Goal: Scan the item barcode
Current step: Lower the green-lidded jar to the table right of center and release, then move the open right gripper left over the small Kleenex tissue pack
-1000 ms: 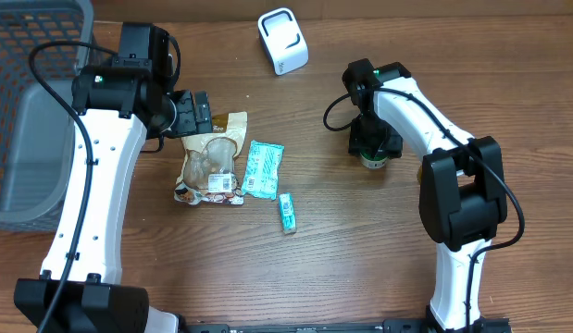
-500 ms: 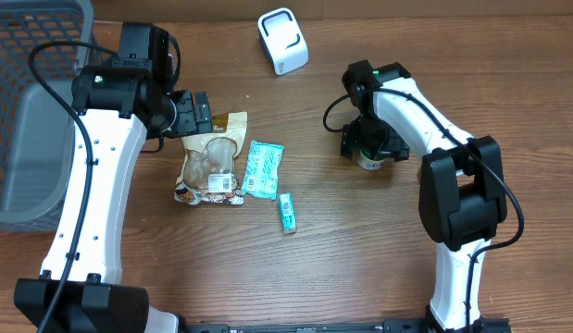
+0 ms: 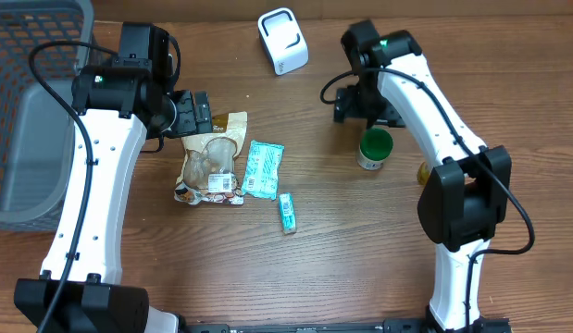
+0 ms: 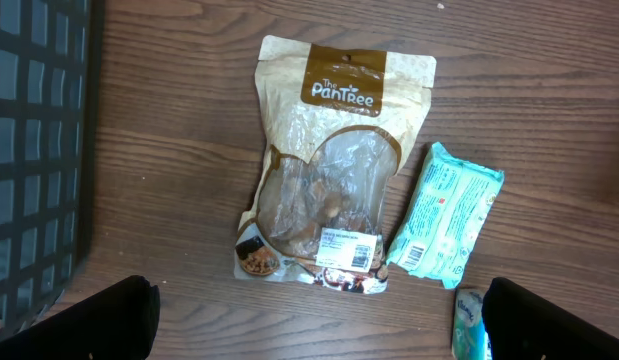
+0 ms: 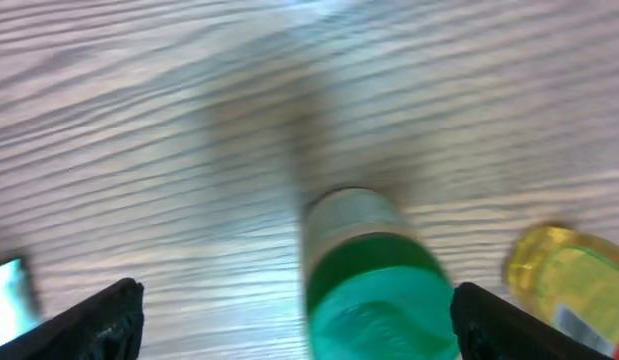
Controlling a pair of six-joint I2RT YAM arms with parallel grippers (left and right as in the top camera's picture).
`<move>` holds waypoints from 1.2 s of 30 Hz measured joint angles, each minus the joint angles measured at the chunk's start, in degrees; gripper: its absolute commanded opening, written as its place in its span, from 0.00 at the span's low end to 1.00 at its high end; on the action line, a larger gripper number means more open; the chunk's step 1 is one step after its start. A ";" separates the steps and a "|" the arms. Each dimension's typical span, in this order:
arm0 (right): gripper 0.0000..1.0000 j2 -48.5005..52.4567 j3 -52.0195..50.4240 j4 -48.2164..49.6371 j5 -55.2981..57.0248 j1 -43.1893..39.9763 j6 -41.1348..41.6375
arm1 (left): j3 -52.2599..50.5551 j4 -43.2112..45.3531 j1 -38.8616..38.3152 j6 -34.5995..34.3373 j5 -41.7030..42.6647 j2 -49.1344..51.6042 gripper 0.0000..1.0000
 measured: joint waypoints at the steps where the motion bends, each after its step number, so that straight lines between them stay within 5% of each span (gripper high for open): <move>1: 0.93 0.00 0.11 0.00 -0.92 0.55 -0.02 | 0.00 0.00 0.00 0.00 0.00 0.00 1.00; 13: 1.00 0.00 0.11 2.25 -13.94 8.81 -0.07 | 0.00 0.00 0.00 0.00 0.00 0.00 0.99; 18: 0.86 0.00 0.11 1.20 -16.96 8.98 0.07 | 0.00 0.00 0.00 0.00 0.00 0.02 1.00; 36: 0.85 0.00 -6.97 2.03 -18.40 10.05 -0.02 | 0.00 -0.02 0.00 0.00 0.00 0.02 1.00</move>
